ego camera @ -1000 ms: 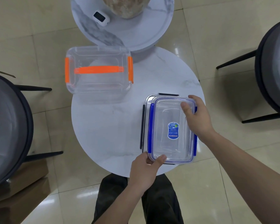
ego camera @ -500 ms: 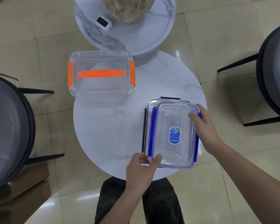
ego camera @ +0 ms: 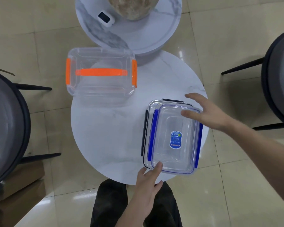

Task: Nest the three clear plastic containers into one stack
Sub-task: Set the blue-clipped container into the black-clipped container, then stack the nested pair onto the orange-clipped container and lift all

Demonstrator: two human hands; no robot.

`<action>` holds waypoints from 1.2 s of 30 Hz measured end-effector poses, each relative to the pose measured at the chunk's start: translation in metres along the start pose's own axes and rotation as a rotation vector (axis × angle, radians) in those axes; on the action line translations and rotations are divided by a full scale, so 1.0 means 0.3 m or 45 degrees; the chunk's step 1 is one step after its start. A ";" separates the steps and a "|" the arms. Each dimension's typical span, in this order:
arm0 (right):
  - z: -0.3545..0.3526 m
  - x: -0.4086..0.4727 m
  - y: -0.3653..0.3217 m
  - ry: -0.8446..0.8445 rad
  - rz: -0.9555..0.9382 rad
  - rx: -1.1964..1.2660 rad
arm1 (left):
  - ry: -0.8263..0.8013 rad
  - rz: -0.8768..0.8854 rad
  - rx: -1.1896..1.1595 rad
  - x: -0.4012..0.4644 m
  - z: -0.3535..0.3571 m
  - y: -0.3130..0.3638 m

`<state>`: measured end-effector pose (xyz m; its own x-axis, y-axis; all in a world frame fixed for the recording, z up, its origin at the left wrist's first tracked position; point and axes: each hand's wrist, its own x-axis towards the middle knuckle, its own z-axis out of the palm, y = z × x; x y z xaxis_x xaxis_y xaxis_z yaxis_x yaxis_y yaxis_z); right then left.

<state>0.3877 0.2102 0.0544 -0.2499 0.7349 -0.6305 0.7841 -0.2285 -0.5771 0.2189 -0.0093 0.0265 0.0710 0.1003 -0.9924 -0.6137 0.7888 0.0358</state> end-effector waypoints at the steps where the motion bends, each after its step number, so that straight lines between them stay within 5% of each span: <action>1: -0.010 0.033 -0.019 -0.106 0.015 -0.068 | -0.031 0.017 -0.023 0.000 0.003 -0.008; 6: -0.003 0.162 -0.084 -0.470 0.082 -0.277 | -0.159 0.063 -0.102 0.009 0.001 -0.033; 11: 0.003 0.218 -0.085 -0.610 0.124 -0.271 | -0.195 0.082 -0.123 0.009 0.010 -0.062; 25: 0.032 0.168 -0.024 -0.447 0.162 -0.121 | 0.035 0.155 -0.029 -0.001 -0.042 -0.035; 36: -0.043 -0.122 -0.094 -0.188 0.216 0.385 | 0.033 0.607 0.167 -0.218 -0.075 0.152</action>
<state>0.3820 0.1979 0.1003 -0.2270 0.5756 -0.7856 0.6239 -0.5335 -0.5711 0.1684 0.0065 0.0905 -0.2143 0.4548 -0.8644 -0.4690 0.7284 0.4995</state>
